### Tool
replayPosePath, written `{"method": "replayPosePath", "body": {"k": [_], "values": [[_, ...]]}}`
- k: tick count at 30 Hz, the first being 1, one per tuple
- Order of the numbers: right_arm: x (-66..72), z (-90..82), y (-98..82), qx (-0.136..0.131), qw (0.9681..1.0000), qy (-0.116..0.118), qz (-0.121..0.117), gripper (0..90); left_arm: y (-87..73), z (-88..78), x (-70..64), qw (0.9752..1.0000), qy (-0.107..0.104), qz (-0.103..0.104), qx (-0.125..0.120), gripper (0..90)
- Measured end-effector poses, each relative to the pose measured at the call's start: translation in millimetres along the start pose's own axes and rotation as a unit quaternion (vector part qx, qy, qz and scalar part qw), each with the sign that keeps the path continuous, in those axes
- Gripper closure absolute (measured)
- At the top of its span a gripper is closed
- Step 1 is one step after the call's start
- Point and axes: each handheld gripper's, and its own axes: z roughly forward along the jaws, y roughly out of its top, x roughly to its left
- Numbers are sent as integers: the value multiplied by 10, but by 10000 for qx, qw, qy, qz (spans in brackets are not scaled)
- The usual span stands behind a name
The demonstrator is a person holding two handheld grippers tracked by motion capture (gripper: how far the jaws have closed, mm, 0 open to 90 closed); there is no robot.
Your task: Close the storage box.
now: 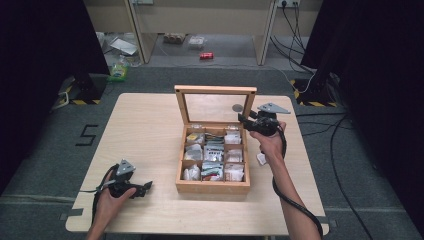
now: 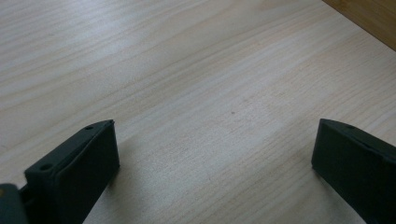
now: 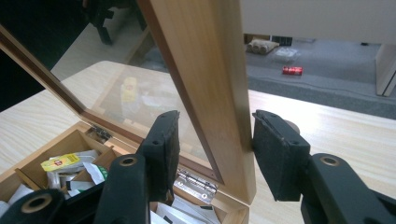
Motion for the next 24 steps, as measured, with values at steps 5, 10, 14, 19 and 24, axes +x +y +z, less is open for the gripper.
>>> {"method": "replayPosePath", "body": {"k": [5,10,14,19,24], "values": [[2,-96,28,-108,9999,8,64,584,0,0,0,10000,0,0,0,0],[30,-157,50,-64,10000,32,34,583,-1,0,-1,10000,4,-5,-5,0],[55,-183,44,-33,10000,20,-38,576,-1,-1,-1,10000,5,-10,1,0],[67,-216,4,-81,9998,98,126,555,-1,-1,-1,10000,5,-9,-1,0],[83,-275,-64,-59,9997,206,129,546,-1,0,-2,10000,6,-9,-8,0]]}}
